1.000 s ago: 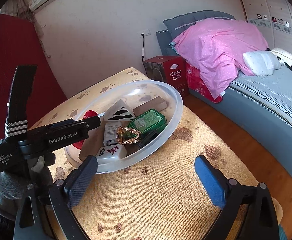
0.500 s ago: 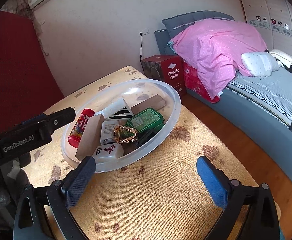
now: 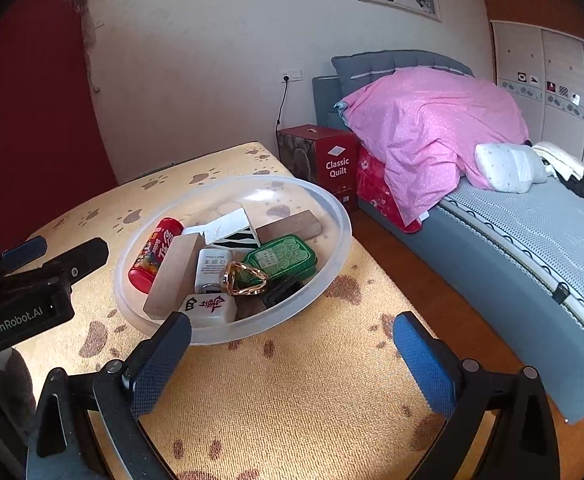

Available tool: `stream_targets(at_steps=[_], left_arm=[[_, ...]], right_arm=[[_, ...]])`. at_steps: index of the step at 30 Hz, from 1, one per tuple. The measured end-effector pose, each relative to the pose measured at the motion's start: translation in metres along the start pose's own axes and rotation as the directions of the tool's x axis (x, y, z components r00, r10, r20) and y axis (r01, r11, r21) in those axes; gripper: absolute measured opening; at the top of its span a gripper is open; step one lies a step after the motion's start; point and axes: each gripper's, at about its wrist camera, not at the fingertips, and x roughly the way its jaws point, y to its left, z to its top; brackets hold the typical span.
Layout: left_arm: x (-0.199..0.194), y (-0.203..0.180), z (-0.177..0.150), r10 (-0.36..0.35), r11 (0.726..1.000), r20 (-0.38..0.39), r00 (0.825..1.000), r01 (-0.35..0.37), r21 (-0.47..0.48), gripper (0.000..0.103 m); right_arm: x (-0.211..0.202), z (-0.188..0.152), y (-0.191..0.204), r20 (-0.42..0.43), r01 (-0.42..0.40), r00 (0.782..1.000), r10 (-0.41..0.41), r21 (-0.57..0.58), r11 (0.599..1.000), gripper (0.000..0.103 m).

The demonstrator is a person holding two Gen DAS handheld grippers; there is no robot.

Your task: Organize rigid objects

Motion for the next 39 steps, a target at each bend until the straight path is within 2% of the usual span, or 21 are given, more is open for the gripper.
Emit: stream_targets(at_steps=[7,14,25,39], left_arm=[[-0.006,-0.004,-0.01,0.085,0.995,0.013,0.996,-0.085,0.044,0.103],[-0.011,-0.001,-0.014,0.047,0.998,0.006,0.999,-0.048,0.033,0.103],[-0.011,0.005,-0.018,0.038,0.999,-0.014,0.999,-0.037,0.013,0.103],[-0.006,0.003,-0.022,0.019,1.0,-0.057,0.998,-0.019,0.008,0.103]], right_arm=[[-0.004,0.004,0.005,0.013,0.04,0.999,-0.04,-0.025,0.999,0.103],[-0.003,0.003,0.011,-0.008,0.052,0.999,-0.052,-0.032,0.998,0.103],[-0.001,-0.001,0.021,-0.038,0.078,0.996,-0.082,-0.09,0.993,0.103],[-0.001,-0.004,0.024,-0.026,0.102,0.994,-0.106,-0.113,0.988,0.103]])
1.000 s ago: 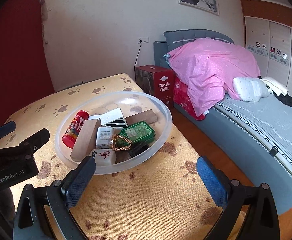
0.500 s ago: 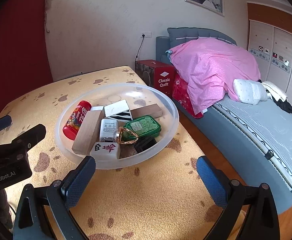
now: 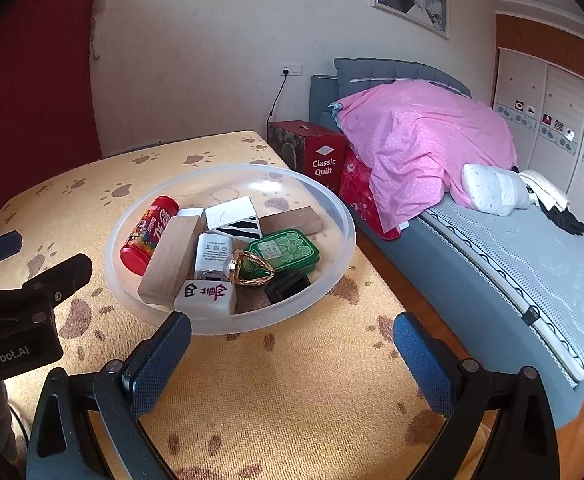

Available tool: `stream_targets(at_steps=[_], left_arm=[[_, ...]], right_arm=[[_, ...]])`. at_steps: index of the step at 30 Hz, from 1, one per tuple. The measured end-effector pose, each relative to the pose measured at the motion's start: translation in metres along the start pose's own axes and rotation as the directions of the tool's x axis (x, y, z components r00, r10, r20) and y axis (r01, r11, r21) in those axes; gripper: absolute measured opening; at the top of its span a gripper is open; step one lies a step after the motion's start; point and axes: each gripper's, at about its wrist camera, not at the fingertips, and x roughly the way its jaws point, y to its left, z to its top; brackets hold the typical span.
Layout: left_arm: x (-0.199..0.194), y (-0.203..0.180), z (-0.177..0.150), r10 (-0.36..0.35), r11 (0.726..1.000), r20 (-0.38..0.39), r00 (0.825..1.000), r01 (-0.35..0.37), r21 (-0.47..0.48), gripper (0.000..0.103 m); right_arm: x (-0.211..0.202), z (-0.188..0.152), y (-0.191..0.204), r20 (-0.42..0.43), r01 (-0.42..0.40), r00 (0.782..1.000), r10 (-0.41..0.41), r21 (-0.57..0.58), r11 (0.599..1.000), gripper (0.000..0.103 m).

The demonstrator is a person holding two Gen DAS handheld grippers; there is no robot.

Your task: Organize rigid objects

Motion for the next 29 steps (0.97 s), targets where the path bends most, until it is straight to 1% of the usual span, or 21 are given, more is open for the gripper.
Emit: stream_targets(at_steps=[3,9,13,23,29], left_arm=[[0.004,0.0,-0.001,0.008,1.0,-0.019,1.0,-0.008,-0.004,0.103],[0.005,0.002,-0.003,-0.008,1.0,-0.037,0.999,0.007,-0.015,0.103],[0.009,0.005,-0.003,-0.006,0.999,-0.055,0.998,0.004,-0.032,0.103],[0.013,0.008,-0.005,-0.045,0.998,-0.071,0.996,0.041,-0.052,0.103],[0.013,0.007,-0.005,-0.045,0.998,-0.078,0.996,0.042,-0.052,0.103]], right_arm=[[0.001,-0.001,0.001,-0.004,-0.002,1.0,0.002,-0.006,1.0,0.103],[0.004,-0.001,0.002,-0.008,-0.001,1.0,0.001,-0.01,1.0,0.103],[0.005,-0.003,0.002,-0.012,0.005,1.0,-0.005,-0.01,1.0,0.103],[0.004,-0.004,0.003,-0.013,0.001,1.0,-0.001,-0.015,1.0,0.103],[0.004,-0.005,0.004,-0.013,-0.005,1.0,0.005,-0.018,1.0,0.103]])
